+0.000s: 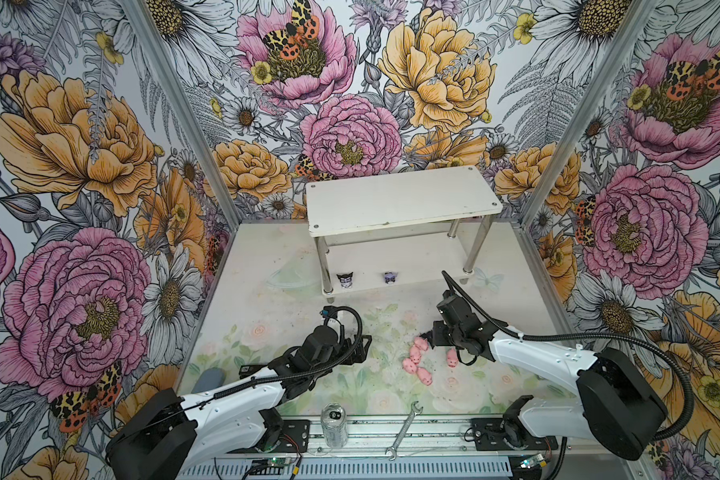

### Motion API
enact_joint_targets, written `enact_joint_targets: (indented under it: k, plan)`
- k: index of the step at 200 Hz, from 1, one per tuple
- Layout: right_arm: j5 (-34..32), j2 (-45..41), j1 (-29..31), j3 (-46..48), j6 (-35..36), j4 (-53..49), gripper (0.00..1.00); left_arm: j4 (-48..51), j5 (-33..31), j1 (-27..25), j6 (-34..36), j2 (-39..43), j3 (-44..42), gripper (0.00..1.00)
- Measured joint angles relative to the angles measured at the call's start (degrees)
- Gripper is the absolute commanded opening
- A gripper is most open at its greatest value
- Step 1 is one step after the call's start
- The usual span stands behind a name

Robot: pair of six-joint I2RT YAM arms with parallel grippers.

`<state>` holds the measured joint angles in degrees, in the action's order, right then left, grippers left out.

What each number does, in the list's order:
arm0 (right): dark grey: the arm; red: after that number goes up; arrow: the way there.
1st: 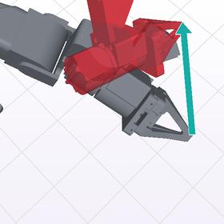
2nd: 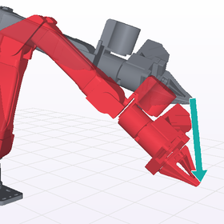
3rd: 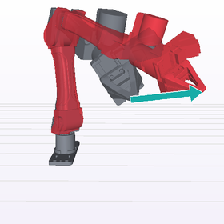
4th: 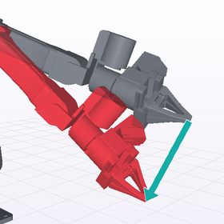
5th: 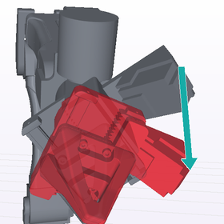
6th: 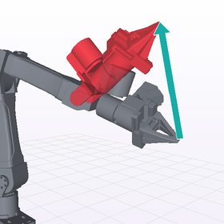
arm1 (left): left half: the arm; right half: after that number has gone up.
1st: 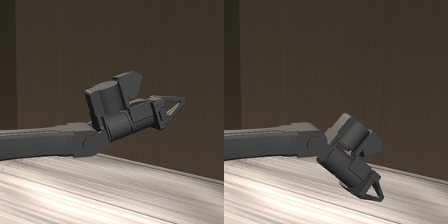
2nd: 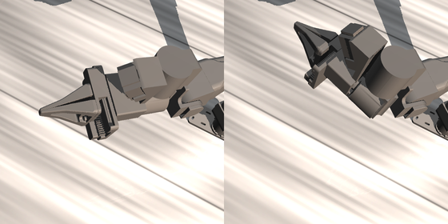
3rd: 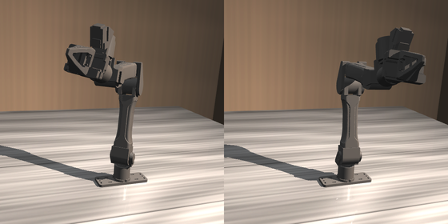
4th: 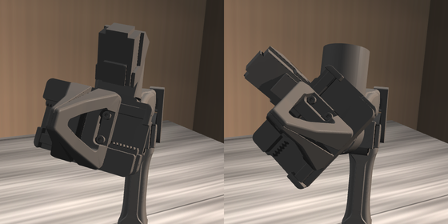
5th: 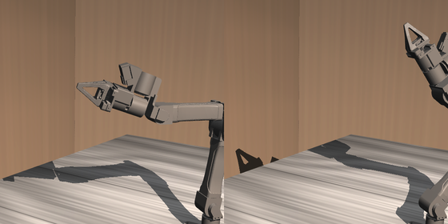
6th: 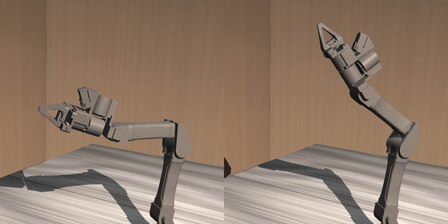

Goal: Place and organize the plastic toys onto the shelf
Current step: 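Reach the left gripper toward the black-eared figurine while the right gripper hovers nearby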

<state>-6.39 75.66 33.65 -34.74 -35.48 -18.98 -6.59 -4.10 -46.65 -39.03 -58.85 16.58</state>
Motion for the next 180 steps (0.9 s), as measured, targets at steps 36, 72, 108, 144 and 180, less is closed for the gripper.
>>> enact_joint_targets:
  k: [36, 72, 108, 144, 180]
  plan:
    - [0.66, 2.12, -1.55, -0.79, 0.11, 2.91, 0.00, -1.40, 0.00, 0.00, 0.00, -2.36, 0.46, 0.97]
    - [0.74, 5.70, -4.13, -1.81, 0.48, 6.69, 0.00, -2.51, 0.02, 0.00, 0.02, -4.44, 0.59, 0.97]
    - [2.08, 11.67, -6.71, -2.78, 1.31, 9.38, 0.00, -3.19, 0.07, 0.00, 0.00, -6.03, 1.09, 0.97]
    - [3.06, 12.44, -7.96, -3.04, 2.16, 10.51, 0.00, -3.61, 0.07, 0.00, 0.00, -6.43, 1.27, 0.97]
    - [3.04, 8.35, -8.59, -3.02, 2.58, 7.17, 0.00, -3.63, 0.07, 0.00, 0.02, -6.56, 1.38, 0.97]
